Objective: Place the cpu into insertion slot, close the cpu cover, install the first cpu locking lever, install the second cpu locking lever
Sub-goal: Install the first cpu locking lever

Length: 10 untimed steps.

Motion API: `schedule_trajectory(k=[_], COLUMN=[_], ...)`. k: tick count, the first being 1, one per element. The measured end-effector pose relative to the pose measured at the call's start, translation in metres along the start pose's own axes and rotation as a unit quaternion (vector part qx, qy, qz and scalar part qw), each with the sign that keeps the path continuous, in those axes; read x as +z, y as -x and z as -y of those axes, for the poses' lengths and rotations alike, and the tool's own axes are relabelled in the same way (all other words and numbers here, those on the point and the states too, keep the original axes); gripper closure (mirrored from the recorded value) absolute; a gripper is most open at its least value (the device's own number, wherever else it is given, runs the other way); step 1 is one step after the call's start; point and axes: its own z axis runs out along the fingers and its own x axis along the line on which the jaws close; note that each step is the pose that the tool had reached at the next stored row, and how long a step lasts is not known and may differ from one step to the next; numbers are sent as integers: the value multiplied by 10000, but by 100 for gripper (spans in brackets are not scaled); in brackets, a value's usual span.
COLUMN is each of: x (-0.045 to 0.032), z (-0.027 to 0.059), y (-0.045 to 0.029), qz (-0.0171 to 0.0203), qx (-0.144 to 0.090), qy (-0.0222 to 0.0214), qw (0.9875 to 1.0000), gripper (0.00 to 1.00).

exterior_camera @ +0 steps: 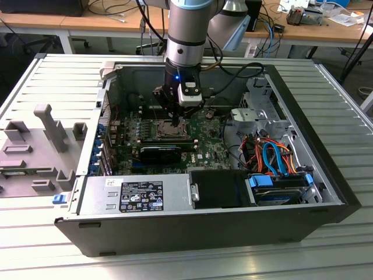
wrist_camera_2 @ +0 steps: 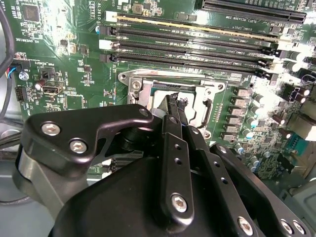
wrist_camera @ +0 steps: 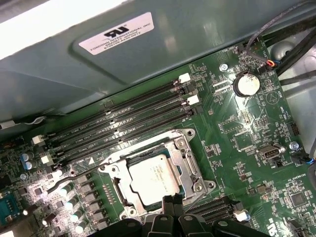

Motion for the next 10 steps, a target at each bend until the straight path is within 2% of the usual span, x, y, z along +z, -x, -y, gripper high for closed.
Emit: schedule_trajectory(k=[10], x=[0], z=[0], y=[0], qz=[2], qx=[-41], qy=[5], qw=[10000], gripper=[89])
